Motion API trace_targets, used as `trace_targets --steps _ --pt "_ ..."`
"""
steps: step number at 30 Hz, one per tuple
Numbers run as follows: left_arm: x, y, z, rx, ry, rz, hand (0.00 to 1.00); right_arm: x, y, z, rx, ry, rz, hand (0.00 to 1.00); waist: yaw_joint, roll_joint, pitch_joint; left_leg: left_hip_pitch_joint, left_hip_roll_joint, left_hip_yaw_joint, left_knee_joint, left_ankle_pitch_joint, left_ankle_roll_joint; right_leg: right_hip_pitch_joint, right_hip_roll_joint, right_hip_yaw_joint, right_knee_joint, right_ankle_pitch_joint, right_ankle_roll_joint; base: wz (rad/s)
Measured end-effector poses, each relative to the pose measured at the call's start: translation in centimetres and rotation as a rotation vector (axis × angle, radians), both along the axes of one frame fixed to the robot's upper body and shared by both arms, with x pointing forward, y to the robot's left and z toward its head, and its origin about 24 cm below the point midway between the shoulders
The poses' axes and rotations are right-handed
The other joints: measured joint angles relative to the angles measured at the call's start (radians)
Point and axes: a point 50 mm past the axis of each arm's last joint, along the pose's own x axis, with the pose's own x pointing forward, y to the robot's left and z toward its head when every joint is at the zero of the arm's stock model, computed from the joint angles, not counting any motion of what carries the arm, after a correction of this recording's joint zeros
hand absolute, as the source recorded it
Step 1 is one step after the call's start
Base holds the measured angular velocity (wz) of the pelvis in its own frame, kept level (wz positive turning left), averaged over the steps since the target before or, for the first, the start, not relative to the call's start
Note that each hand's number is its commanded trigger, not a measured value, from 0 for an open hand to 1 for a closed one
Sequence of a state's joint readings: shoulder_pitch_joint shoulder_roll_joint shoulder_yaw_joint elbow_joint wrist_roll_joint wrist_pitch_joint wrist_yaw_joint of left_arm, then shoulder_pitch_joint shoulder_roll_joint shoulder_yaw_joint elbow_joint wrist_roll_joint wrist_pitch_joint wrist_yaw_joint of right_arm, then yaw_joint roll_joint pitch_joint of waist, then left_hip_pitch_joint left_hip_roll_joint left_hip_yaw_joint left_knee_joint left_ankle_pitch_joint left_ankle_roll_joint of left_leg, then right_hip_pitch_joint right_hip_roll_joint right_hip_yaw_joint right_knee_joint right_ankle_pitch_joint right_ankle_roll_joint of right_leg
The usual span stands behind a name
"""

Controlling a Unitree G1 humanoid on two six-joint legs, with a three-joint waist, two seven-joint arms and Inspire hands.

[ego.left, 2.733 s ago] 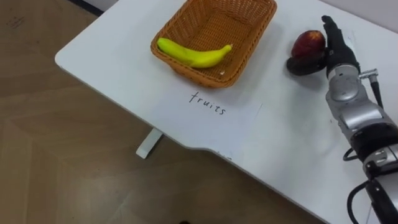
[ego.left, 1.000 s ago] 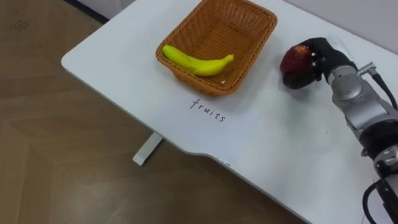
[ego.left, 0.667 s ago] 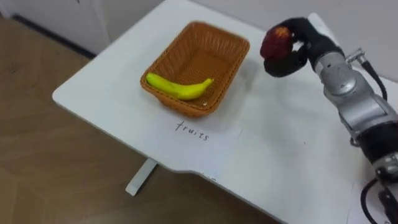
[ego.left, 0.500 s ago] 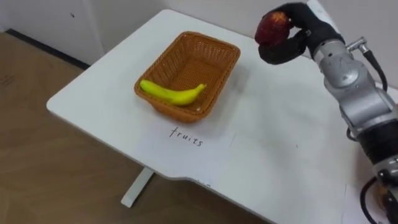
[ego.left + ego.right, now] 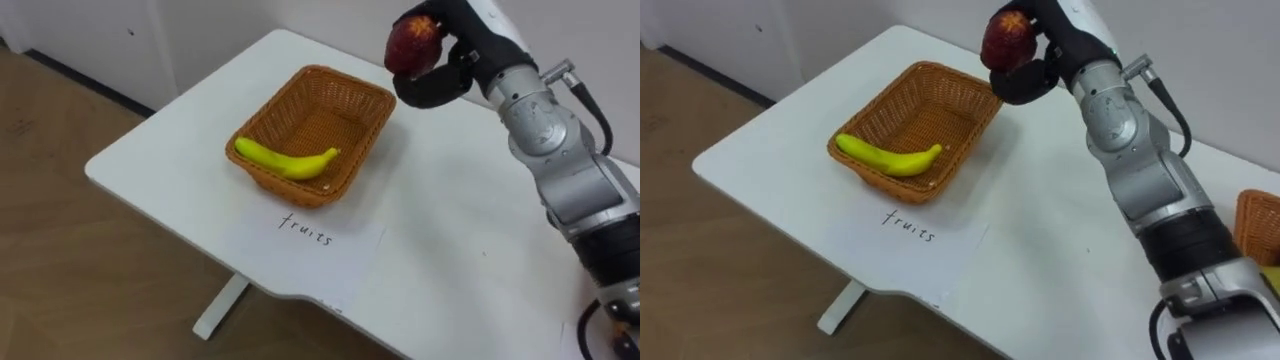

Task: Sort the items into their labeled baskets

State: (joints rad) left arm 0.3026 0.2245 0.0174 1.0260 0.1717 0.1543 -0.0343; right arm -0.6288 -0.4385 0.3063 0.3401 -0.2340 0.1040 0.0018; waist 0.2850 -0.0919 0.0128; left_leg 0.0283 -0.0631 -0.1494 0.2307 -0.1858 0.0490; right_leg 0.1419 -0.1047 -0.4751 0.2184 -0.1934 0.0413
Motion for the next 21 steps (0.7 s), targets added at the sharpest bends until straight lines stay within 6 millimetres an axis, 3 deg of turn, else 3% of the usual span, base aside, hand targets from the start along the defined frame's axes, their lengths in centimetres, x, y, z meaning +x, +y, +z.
trace_targets --steps 8,21 --pt "0.2 0.0 0.1 -0.029 0.002 -0.025 0.00 -0.1 1.4 -0.8 -0.006 0.038 0.045 1.00 0.032 -0.004 -0.0028 0.001 -0.007 -0.040 0.006 0.000 0.000 0.020 0.000 -0.024 0.000 -0.002 0.003 0.16" --pt "-0.9 0.3 0.3 -0.037 0.044 -0.040 0.00 -0.1 1.9 -1.2 0.004 0.068 0.061 1.00 0.079 -0.005 -0.0046 0.004 -0.022 -0.053 0.013 0.001 0.003 0.033 -0.012 -0.043 0.000 -0.010 0.015 0.03"
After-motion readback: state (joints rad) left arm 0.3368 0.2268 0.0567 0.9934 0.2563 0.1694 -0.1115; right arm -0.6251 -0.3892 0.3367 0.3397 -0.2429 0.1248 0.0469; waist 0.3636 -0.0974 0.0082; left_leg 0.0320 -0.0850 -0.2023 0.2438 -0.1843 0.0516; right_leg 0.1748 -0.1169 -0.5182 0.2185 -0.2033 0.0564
